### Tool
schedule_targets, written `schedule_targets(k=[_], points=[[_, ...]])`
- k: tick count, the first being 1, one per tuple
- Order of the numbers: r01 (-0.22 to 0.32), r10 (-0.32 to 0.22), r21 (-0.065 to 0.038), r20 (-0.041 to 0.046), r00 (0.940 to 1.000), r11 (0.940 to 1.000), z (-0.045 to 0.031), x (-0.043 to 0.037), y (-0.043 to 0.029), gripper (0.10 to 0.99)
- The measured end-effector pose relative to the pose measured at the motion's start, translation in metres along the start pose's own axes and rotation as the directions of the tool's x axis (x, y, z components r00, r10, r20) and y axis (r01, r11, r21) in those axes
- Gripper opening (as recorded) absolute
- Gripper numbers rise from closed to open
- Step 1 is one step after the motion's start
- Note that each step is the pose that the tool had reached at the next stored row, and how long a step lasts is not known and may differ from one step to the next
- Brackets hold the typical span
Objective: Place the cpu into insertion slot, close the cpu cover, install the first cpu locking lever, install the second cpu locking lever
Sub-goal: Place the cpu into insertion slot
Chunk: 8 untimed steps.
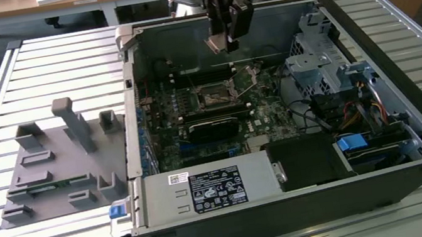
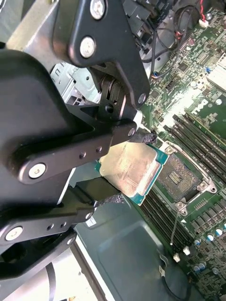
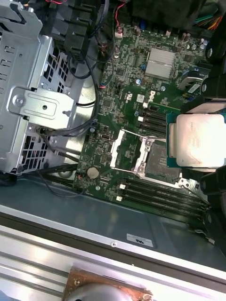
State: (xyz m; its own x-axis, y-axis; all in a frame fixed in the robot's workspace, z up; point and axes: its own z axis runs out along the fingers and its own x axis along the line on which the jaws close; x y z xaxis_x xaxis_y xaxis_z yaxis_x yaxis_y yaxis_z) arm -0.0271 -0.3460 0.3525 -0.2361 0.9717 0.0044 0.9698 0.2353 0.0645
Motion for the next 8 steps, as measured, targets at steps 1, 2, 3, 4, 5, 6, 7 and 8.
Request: schedule_targets(k=[1,2,3,4,5,6,7,8], points=[[-0.007,0.007,0.000,0.0004,1.0000,1.0000,0.0001,0.0000,0.0000,0.541],[-0.014,0.014,0.000,0.0009,0.9999,0.9999,0.0002,0.0000,0.0000,0.541],[-0.021,0.021,0.000,0.0013,0.9998,0.9998,0.0003,0.0001,0.0000,0.541],[-0.028,0.028,0.000,0.0018,0.9996,0.9996,0.0004,0.0001,0.0000,0.541],[-0.035,0.035,0.000,0.0023,0.9994,0.9994,0.0004,0.0001,0.0000,0.541],[-0.043,0.043,0.000,0.0028,0.9991,0.9991,0.0005,0.0001,0.0000,0.541],[-0.052,0.052,0.000,0.0033,0.9987,0.9987,0.0007,0.0002,0.0000,0.541],[-0.064,0.064,0.000,0.0041,0.9979,0.9979,0.0009,0.0003,0.0000,0.541]])
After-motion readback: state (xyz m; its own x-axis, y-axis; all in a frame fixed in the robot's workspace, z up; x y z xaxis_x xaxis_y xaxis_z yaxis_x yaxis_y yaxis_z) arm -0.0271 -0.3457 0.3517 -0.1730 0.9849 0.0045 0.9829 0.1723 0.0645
